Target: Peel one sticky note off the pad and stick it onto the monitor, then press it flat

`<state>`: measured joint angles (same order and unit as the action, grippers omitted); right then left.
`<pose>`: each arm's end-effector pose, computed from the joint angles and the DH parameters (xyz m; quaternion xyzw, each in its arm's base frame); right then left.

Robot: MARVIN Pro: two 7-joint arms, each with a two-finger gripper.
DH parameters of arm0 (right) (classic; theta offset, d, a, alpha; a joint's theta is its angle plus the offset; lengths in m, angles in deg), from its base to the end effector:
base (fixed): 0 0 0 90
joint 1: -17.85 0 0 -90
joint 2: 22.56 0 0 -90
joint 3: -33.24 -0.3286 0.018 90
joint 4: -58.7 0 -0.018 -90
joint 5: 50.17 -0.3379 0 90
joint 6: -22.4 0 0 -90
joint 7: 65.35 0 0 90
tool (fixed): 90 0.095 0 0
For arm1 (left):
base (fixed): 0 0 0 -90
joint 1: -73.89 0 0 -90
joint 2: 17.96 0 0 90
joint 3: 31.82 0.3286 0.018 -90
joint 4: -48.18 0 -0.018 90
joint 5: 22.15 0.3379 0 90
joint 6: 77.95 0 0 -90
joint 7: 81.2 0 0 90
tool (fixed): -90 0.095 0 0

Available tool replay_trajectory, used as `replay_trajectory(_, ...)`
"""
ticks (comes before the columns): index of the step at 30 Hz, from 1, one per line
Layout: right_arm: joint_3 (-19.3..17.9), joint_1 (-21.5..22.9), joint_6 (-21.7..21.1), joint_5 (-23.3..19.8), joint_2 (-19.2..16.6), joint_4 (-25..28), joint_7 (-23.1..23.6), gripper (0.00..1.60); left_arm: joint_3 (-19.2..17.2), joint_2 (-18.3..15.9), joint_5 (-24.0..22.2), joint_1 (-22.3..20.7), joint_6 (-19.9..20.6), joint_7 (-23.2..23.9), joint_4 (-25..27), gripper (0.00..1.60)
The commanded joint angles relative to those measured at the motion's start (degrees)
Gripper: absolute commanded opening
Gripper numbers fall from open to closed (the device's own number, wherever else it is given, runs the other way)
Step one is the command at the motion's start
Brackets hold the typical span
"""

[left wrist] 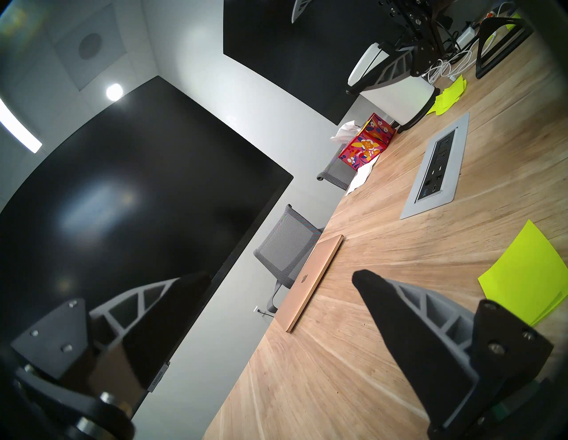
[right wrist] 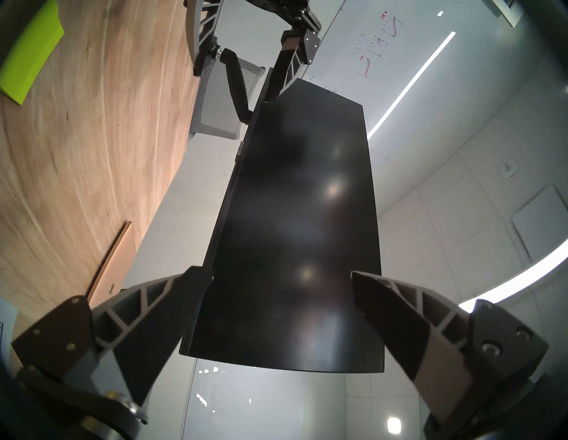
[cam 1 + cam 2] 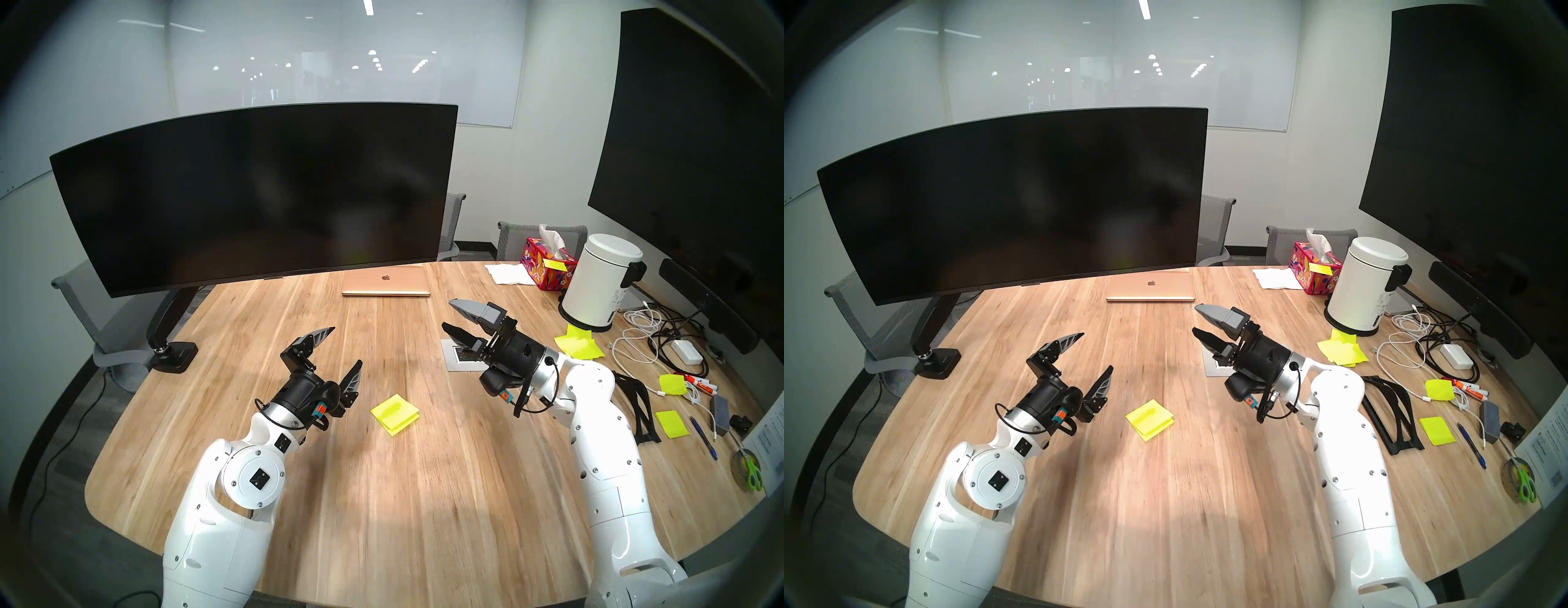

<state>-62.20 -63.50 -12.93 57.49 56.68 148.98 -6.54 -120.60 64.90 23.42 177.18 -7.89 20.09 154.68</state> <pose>0.4519 -0.0205 -0.2547 0.0507 0.6228 0.6821 0.3798 0.3656 -0.0176 -0.3127 -0.5076 0.4401 -0.7154 0.1920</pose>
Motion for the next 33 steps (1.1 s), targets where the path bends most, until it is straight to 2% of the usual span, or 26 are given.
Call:
replay_trajectory(1, 0.07, -0.10, 0.33, -1.32, 2.20, 3.60, 2.45, 1.60, -1.00, -0.32, -1.14, 0.32, -0.47, -0.07, 0.74, 1.60)
replay_trajectory(9, 0.12, 0.15, 0.33, -1.10, 1.13, 2.45, 6.41, 1.60, -2.76, -0.89, -2.71, 0.00, -1.39, -0.01, -0.32, 1.60)
replay_trajectory(10, 0.56, 0.39, 0.33, -2.61, 0.12, 1.99, 7.23, 1.60, -2.84, -0.89, -2.93, -0.11, -1.44, 0.08, -0.53, 1.60)
replay_trajectory(15, 1.33, 0.51, 0.33, -4.33, -1.44, 2.52, 8.16, 1.60, -2.84, -0.90, -2.93, -0.28, -1.61, -0.10, -0.72, 1.60)
replay_trajectory(20, 2.13, -0.18, 0.33, -6.15, -2.28, 4.22, 9.81, 1.60, -3.37, -1.35, -3.08, 0.07, -1.76, -0.05, -0.76, 1.60)
replay_trajectory(26, 2.27, -3.35, 0.33, -9.87, -3.98, 8.80, 12.87, 1.60, -4.25, -2.16, -4.19, 0.33, -2.50, 0.42, -1.39, 1.60)
replay_trajectory(33, 2.47, -4.38, 0.33, -12.61, -4.60, 10.96, 16.12, 1.60, -4.68, -2.92, -5.22, 0.87, -3.79, 0.88, -0.82, 1.60)
